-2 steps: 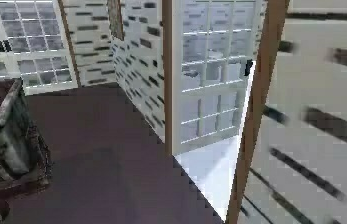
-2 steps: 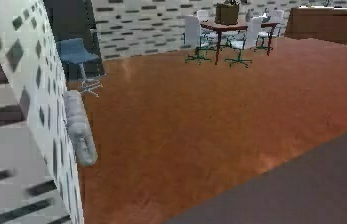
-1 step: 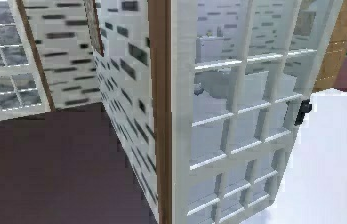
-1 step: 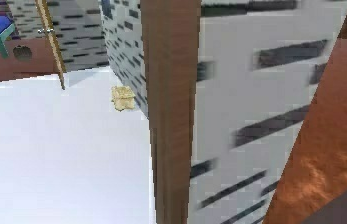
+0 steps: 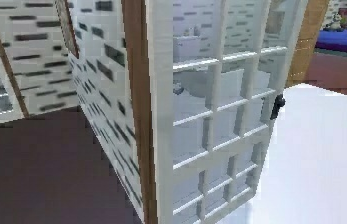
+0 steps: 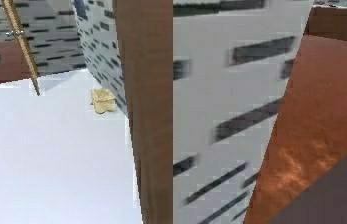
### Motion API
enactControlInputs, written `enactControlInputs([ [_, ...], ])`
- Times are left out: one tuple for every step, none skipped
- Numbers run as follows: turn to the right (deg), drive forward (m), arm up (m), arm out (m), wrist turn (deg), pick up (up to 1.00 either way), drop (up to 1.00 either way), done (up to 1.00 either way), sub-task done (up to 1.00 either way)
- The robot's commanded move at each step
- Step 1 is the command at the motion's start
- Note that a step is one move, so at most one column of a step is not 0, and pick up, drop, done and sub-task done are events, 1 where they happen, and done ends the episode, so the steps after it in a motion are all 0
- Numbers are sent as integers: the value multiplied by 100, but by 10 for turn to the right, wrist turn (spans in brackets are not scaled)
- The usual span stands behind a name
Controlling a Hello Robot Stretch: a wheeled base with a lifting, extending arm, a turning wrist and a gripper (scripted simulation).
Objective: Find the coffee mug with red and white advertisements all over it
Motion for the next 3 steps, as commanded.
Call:
enactControlInputs([
  [0, 5, 0, 0, 0, 0, 0, 0, 0],
  [90, 0, 0, 0, 0, 0, 0, 0, 0],
  [0, 15, 0, 0, 0, 0, 0, 0, 0],
])
